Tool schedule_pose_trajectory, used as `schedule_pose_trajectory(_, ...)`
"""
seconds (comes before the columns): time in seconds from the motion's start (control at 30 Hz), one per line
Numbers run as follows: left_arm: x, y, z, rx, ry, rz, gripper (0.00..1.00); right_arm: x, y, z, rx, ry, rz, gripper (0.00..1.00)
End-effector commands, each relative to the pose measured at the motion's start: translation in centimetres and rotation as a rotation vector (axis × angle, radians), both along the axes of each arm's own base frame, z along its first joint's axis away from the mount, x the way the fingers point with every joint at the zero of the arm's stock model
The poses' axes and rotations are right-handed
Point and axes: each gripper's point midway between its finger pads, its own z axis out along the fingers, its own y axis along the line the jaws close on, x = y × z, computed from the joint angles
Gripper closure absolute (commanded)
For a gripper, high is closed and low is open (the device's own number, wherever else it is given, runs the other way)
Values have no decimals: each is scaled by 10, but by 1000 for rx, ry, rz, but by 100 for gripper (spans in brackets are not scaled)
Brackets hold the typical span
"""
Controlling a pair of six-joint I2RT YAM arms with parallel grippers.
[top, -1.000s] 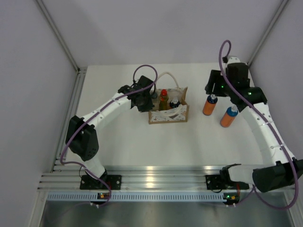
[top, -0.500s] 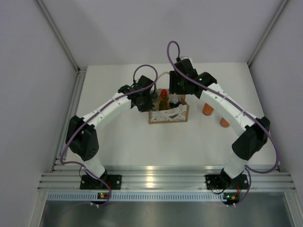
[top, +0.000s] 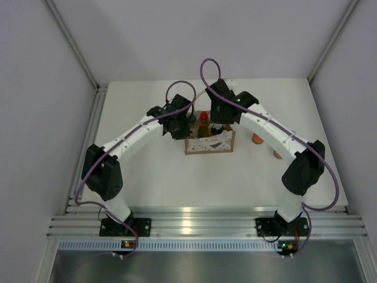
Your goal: Take the personal care products out of the canvas bag
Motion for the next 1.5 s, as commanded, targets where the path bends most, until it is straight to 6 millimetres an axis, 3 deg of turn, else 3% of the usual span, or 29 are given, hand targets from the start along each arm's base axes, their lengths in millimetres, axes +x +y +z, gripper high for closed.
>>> schedule_pose_trajectory(0.0,-8,-1,20,-26,-19,-25,99,-4,6,3,-5,-9,-23,59)
schedule_pose_trajectory(0.33,-10,-1,18,-25,-11,-37,99,-1,13,-11,-10,24,-22,60)
schedule_pose_trajectory(0.47,-10,-1,18,-25,-11,-40,99,-2,13,-14,-10,27,-31,67)
schedule_pose_trajectory(1.1,-10,-2,16,-24,-5,-47,99,-7,8,-40,-62,81,-25,73)
schedule_pose_trajectory(1.23,-10,-2,17,-25,-7,-43,99,-8,6,-41,-70,83,-21,79)
schedule_pose_trajectory(1.47,-11,-2,15,-26,-2,-39,99,-10,5,-52,-97,105,-11,74)
